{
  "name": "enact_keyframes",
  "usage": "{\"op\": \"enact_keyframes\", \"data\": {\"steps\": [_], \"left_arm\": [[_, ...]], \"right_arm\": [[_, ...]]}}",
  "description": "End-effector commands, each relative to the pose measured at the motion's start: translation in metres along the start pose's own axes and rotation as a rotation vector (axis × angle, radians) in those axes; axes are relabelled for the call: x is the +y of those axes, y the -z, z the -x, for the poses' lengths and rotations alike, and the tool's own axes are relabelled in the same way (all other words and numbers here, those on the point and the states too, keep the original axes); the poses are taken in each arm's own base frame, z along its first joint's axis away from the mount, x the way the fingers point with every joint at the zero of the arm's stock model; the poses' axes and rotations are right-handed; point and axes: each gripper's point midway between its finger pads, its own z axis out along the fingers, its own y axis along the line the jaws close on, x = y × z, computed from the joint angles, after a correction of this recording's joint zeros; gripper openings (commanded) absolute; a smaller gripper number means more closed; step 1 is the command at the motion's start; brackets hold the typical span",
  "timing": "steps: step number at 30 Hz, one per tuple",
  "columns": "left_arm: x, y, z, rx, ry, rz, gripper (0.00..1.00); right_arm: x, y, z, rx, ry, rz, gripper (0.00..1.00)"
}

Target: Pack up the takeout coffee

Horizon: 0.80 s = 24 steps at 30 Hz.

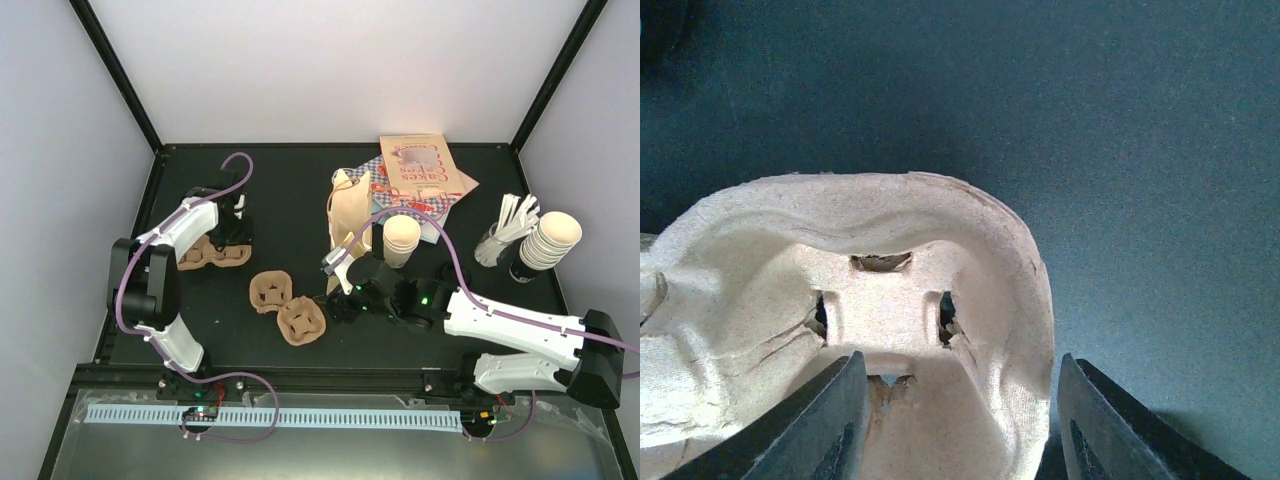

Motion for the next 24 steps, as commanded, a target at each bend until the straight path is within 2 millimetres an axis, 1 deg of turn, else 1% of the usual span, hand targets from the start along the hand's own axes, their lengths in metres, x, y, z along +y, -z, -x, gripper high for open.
{"op": "enact_keyframes", "data": {"steps": [1,10,13,18,24], "left_arm": [[-0.003,0.002,0.009,-0.009,-0.020,0.004,0.54],[-0.003,-0.002,0.006,0.013,-0.026,0.001,0.54],[-0.001,0.001,0.007,0.005,-0.021,0.017,0.49],[0.009,0.011,0.010,-0.033,0.001,0.067,0.41],[0.010,0.018,0.012,-0.058,0.011,0.066,0.30]], "right_arm": [[-0.003,0.002,0.005,-0.012,0.003,-0.013,0.83],[-0.004,0.003,0.005,-0.013,0.004,-0.018,0.83],[-0.004,0.003,0.004,-0.014,0.002,-0.018,0.83],[-0.005,0.002,0.002,-0.010,0.002,-0.019,0.83],[-0.004,0.001,0.002,-0.012,0.004,-0.015,0.83]]}}
